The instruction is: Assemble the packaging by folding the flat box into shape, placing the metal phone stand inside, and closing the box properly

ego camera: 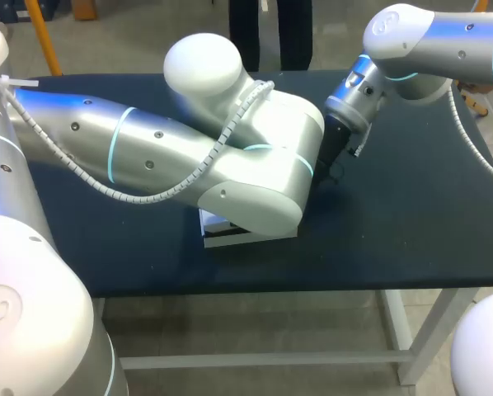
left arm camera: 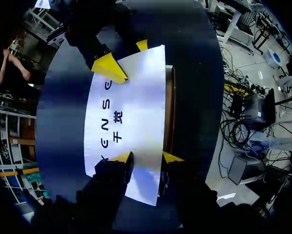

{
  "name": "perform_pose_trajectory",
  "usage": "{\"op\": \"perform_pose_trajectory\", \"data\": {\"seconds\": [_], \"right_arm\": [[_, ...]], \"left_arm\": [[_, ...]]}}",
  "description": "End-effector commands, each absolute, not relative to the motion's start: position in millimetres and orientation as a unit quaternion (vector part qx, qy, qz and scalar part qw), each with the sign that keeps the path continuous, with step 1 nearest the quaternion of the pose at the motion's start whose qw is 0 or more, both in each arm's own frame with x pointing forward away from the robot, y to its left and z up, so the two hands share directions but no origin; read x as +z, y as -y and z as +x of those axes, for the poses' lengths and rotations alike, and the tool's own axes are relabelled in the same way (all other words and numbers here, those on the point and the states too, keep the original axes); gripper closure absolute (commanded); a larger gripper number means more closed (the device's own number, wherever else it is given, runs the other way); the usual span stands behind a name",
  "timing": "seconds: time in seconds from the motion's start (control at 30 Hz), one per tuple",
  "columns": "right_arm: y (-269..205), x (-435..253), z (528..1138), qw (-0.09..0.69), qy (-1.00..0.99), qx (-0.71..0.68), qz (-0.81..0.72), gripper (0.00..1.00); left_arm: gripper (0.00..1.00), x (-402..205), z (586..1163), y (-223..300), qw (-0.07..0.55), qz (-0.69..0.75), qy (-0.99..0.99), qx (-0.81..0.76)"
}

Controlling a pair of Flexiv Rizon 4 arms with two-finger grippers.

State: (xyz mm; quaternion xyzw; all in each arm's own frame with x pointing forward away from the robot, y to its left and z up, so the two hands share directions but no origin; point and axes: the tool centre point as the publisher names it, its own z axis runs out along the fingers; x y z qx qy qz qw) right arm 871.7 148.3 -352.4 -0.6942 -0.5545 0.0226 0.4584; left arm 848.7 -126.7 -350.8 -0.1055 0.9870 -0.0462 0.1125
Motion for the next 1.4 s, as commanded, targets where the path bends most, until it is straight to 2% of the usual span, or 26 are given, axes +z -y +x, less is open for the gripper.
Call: {"op": "perform_pose_trajectory", "data": {"seconds": [0.03, 0.47, 1.2, 1.33, 1.4], "right_arm": [[-149, -353, 874, 0.46, 0.555, 0.025, -0.693, 0.56], [-145, -353, 872, 0.454, 0.556, 0.026, -0.696, 0.55], [-110, -332, 857, 0.446, 0.544, -0.025, -0.71, 0.56], [-110, -326, 852, 0.44, 0.551, -0.035, -0.708, 0.61], [-111, -323, 850, 0.438, 0.555, -0.041, -0.706, 0.7]], "left_arm": [[0.62, -353, 847, 126, 0.114, -0.108, -0.986, -0.048], [0.61, -354, 845, 125, 0.115, -0.109, -0.986, -0.049], [0.58, -356, 846, 123, 0.114, -0.109, -0.986, -0.049], [0.58, -356, 846, 123, 0.113, -0.109, -0.986, -0.047], [0.59, -356, 845, 124, 0.113, -0.109, -0.987, -0.047]]}}
